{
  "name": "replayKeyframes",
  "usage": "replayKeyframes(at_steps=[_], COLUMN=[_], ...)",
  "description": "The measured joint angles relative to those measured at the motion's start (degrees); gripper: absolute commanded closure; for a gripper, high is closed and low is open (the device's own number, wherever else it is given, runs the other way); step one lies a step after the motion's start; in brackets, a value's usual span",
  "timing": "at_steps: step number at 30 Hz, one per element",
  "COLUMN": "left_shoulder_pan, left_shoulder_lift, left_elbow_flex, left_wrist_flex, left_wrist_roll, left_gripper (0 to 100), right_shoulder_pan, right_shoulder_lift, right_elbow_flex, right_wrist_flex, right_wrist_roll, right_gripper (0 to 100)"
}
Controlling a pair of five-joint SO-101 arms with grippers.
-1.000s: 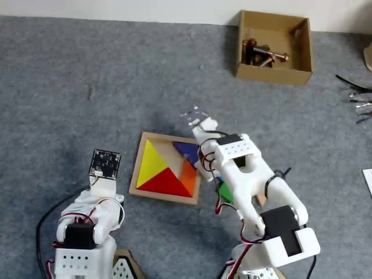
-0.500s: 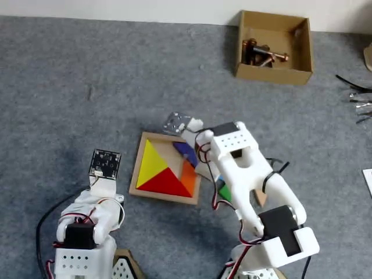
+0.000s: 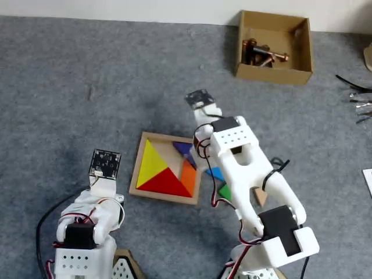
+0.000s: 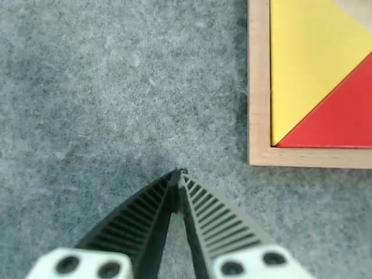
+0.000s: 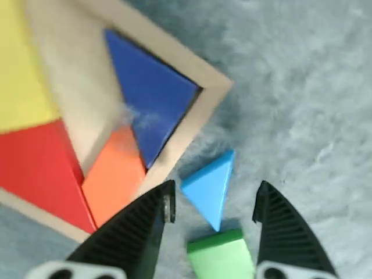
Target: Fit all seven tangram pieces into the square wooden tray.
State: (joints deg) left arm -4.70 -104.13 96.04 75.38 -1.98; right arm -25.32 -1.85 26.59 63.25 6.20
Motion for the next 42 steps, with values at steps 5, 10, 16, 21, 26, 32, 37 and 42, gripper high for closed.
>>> replayKeyframes(at_steps=[5,10,16,21,26,32,37,42], left_shoulder_pan=[0.0,0.0,0.0,0.0,0.0,0.0,0.0,0.0], left_shoulder_lift=[0.0,0.0,0.0,0.0,0.0,0.0,0.0,0.0], left_elbow_flex=[0.0,0.0,0.0,0.0,0.0,0.0,0.0,0.0], left_wrist_flex=[0.0,0.0,0.0,0.0,0.0,0.0,0.0,0.0], left_wrist_roll=[0.0,0.0,0.0,0.0,0.0,0.0,0.0,0.0], left_gripper=[99,99,99,99,99,99,99,99], right_shoulder_pan=[1.5,2.9,2.4,-0.3,-0.5,-0.6,-0.7,-0.7], right_shoulder_lift=[0.0,0.0,0.0,0.0,0.0,0.0,0.0,-0.1], right_elbow_flex=[0.4,6.2,7.9,7.9,7.9,7.9,8.3,12.7], right_wrist_flex=[-0.5,-5.8,-7.5,-7.8,-8.1,-8.1,-8.2,-11.4], right_wrist_roll=[-6.2,-6.9,-7.3,-7.3,-7.3,-7.3,-5.1,-3.9], right_gripper=[78.2,78.2,78.3,78.3,78.3,78.3,78.5,78.5])
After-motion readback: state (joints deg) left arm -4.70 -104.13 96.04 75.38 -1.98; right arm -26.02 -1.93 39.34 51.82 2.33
